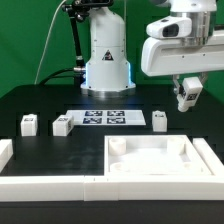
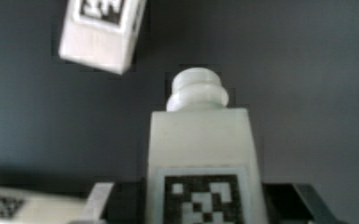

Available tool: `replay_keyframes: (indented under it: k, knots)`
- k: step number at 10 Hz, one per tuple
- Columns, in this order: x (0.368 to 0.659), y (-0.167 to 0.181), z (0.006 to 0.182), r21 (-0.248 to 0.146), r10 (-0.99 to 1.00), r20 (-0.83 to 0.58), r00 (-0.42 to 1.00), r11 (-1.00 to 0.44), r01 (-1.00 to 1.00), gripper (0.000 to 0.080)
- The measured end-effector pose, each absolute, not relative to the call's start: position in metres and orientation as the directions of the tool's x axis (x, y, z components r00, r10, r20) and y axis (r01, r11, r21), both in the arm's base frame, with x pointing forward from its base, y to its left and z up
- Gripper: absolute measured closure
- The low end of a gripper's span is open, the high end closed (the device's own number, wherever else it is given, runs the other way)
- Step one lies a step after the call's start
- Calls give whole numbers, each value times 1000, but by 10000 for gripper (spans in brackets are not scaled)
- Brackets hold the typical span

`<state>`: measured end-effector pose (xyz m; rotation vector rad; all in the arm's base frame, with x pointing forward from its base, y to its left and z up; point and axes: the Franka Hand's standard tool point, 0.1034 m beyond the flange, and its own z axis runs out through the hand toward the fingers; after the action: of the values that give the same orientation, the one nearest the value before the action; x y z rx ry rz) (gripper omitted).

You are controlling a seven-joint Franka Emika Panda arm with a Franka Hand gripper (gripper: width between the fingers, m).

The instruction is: Assemble one leg

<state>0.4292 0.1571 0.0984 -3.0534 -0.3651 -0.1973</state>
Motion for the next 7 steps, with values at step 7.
replay_keyframes:
  k: [7]
  knots:
    - [514,131,114,-21,299,241,923,-949,313,512]
